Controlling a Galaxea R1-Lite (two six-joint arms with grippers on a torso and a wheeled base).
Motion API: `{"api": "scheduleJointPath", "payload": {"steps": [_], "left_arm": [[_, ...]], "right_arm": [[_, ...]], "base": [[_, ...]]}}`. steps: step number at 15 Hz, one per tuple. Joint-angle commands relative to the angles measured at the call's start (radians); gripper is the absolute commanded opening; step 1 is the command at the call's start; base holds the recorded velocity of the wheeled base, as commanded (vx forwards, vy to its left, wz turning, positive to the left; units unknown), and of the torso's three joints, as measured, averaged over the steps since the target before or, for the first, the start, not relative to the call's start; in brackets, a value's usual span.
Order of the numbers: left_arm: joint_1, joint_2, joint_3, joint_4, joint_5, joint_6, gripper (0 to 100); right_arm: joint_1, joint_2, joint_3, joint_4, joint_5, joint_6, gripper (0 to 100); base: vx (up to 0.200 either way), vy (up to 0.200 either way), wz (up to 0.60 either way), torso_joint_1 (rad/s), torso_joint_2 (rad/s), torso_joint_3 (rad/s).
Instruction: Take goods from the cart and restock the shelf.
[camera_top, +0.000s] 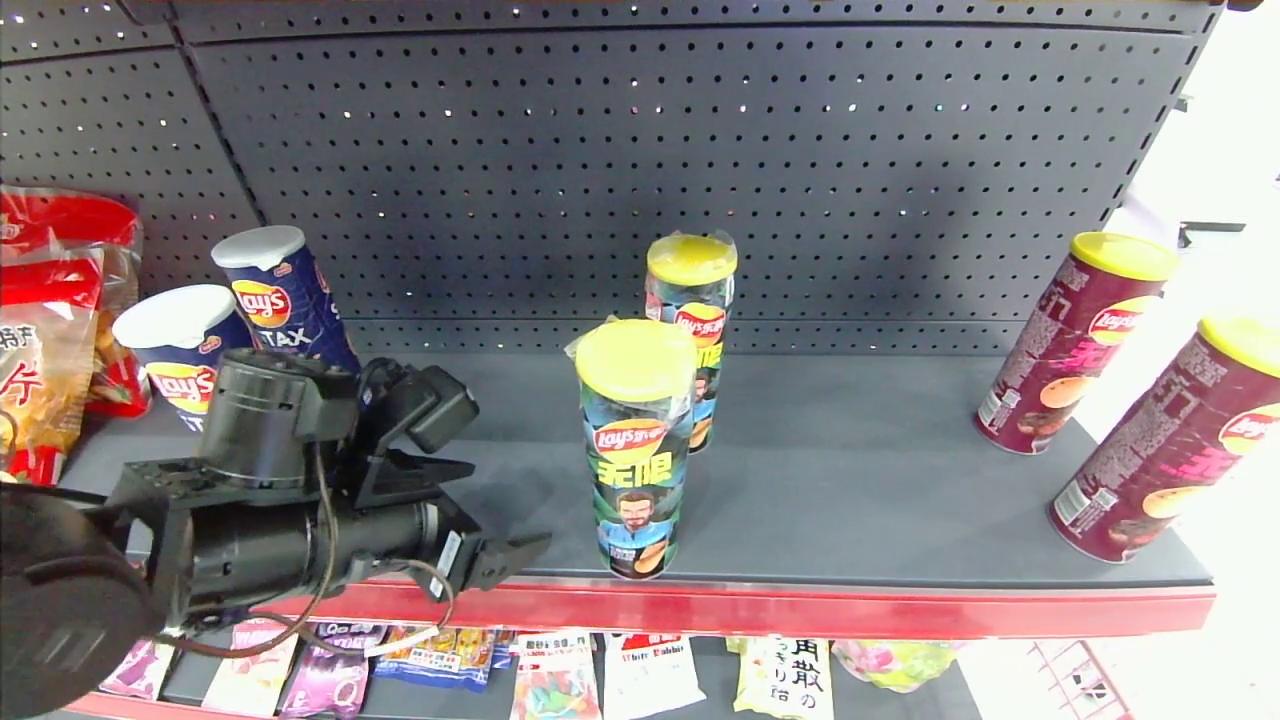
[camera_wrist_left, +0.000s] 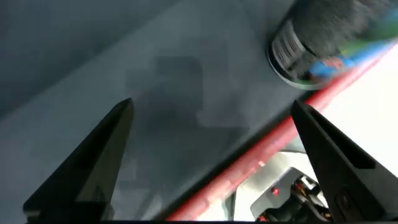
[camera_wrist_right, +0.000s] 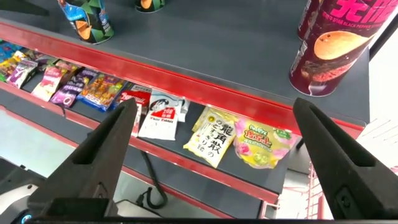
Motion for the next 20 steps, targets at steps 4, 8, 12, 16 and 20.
{"api": "scheduleJointPath", "payload": {"steps": [4, 8, 12, 16, 20], "left_arm": [[-0.018, 0.109, -0.051, -0.003, -0.002, -0.002, 100], [-0.024, 0.159, -0.077, -0.058, -0.002, -0.002, 100], [-0.044, 0.191, -0.12, -0.057, -0.005, -0.003, 100], [-0.059, 0.221, -0.161, -0.054, -0.005, -0.009, 100], [-0.062, 0.237, -0.183, -0.052, -0.006, -0.009, 100]], "right_arm": [[0.0, 0.01, -0.002, 0.0, 0.001, 0.001, 100], [0.0, 0.012, -0.001, 0.0, 0.001, 0.001, 100], [0.0, 0.012, 0.001, 0.0, 0.001, 0.001, 100], [0.0, 0.012, 0.003, 0.0, 0.001, 0.001, 100], [0.0, 0.012, 0.007, 0.0, 0.001, 0.002, 100]], "base": [[0.0, 0.0, 0.0, 0.0, 0.0, 0.0], [0.0, 0.0, 0.0, 0.0, 0.0, 0.0], [0.0, 0.0, 0.0, 0.0, 0.0, 0.0], [0.0, 0.0, 0.0, 0.0, 0.0, 0.0], [0.0, 0.0, 0.0, 0.0, 0.0, 0.0]]}}
